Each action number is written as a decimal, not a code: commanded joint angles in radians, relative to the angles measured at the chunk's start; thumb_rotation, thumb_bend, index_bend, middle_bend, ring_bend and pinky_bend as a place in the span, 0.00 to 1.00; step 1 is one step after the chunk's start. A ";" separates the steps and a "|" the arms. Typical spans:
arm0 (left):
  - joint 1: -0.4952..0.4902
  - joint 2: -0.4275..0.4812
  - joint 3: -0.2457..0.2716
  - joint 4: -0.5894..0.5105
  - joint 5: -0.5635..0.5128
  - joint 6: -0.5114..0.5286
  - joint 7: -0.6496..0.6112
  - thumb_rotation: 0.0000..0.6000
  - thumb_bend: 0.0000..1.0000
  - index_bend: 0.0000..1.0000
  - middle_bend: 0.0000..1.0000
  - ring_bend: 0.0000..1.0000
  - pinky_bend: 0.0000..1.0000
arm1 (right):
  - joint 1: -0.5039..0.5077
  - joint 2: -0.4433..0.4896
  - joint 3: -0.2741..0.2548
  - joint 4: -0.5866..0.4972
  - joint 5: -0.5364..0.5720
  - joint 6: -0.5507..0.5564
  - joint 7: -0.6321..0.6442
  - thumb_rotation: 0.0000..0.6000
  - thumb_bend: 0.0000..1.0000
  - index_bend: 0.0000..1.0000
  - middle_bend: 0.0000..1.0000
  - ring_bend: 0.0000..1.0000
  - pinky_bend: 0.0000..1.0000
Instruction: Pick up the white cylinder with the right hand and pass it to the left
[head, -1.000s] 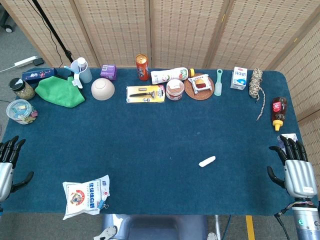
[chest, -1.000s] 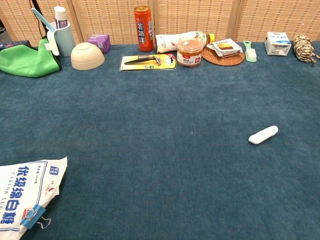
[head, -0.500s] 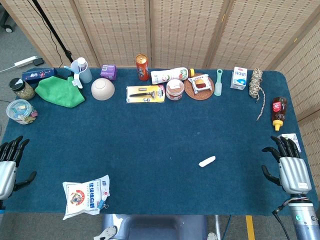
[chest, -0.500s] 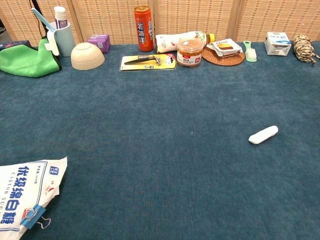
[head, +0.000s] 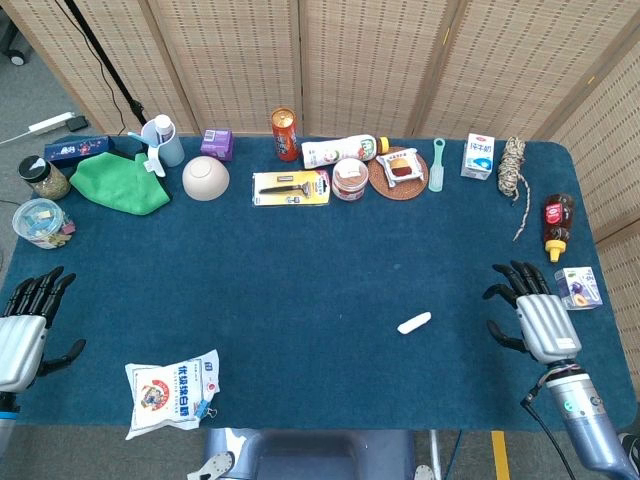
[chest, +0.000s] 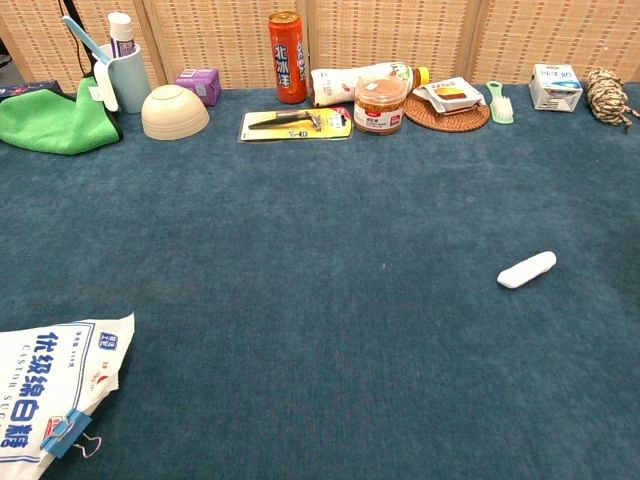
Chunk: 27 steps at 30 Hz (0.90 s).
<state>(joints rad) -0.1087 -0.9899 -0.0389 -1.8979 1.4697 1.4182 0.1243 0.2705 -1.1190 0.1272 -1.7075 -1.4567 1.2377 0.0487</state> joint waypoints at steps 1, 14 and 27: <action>-0.005 0.000 0.000 -0.004 0.001 -0.005 0.003 1.00 0.25 0.08 0.00 0.00 0.00 | 0.037 -0.019 0.006 0.015 -0.002 -0.044 -0.005 1.00 0.37 0.38 0.11 0.00 0.00; -0.017 0.006 -0.009 -0.017 -0.006 -0.006 0.009 1.00 0.25 0.08 0.00 0.00 0.00 | 0.149 -0.105 0.013 0.097 0.030 -0.177 -0.017 1.00 0.37 0.40 0.09 0.00 0.00; -0.021 0.011 -0.005 -0.021 -0.013 -0.012 0.013 1.00 0.25 0.08 0.00 0.00 0.00 | 0.201 -0.197 -0.007 0.217 0.040 -0.229 -0.012 1.00 0.37 0.42 0.10 0.00 0.00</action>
<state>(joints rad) -0.1302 -0.9787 -0.0444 -1.9193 1.4569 1.4063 0.1375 0.4663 -1.3073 0.1234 -1.4996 -1.4164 1.0132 0.0354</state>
